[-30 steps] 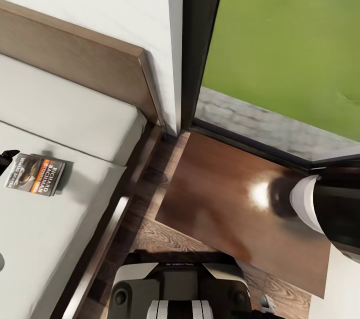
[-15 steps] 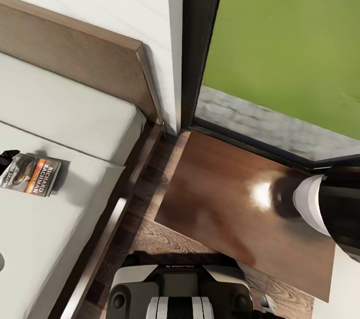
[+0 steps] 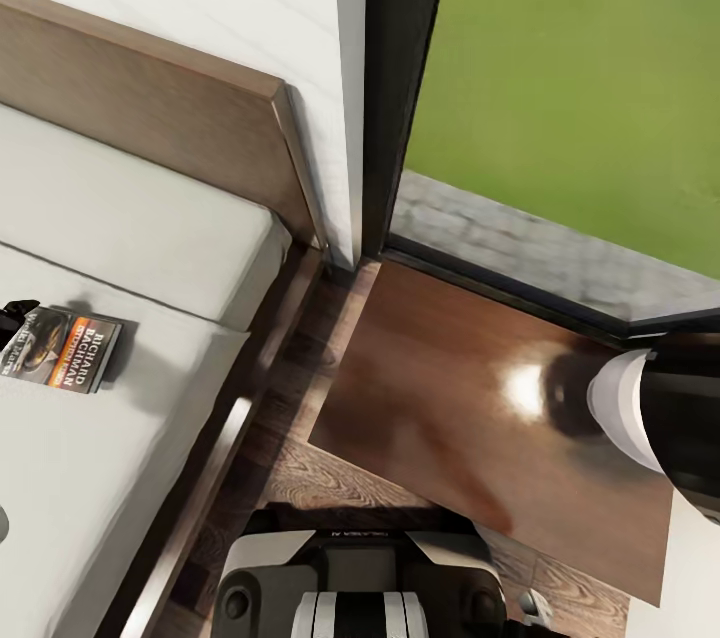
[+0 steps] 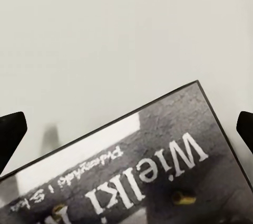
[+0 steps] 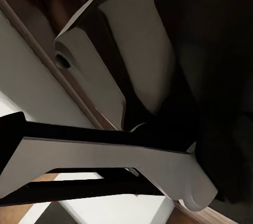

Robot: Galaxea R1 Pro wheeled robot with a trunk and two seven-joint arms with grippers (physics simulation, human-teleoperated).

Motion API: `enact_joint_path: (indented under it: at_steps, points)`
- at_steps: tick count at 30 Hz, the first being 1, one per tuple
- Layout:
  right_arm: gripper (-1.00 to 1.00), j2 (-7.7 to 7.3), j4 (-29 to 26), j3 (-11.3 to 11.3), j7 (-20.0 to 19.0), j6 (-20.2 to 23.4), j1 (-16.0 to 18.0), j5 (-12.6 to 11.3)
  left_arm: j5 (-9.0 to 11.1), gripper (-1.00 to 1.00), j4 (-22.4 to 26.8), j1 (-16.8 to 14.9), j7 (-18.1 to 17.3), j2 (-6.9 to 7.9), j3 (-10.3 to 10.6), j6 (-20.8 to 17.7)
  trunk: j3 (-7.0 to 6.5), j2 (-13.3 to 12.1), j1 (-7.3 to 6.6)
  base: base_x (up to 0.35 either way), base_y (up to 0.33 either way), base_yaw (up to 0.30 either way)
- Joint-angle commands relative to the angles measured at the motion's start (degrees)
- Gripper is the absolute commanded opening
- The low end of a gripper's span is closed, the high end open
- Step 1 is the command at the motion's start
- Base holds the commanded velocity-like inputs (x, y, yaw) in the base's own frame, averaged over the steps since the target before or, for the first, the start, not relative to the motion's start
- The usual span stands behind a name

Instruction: In the bedroom, move the book from the bed onto either nightstand, and place the two sandals side by side next to the bed.

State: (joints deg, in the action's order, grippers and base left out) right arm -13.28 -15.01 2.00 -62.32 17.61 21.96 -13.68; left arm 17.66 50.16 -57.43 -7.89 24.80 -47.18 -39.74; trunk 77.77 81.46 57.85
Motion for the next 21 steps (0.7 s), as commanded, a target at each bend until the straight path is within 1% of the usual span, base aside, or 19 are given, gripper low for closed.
enact_joint_path:
  at_steps: [1,21]
  points:
    - [1.0,0.01,0.0,0.2,-0.2,0.6,0.0,-0.1,-0.1,1.0,0.0,-0.1,-0.3,-0.02,-0.2,-0.3,0.02,0.0,0.0,0.0,0.0,0.0]
    - [1.0,0.01,0.0,0.2,-0.2,0.6,0.0,-0.1,-0.1,1.0,0.0,-0.1,-0.3,-0.1,-0.2,-0.3,0.02,0.0,0.0,0.0,0.0,0.0]
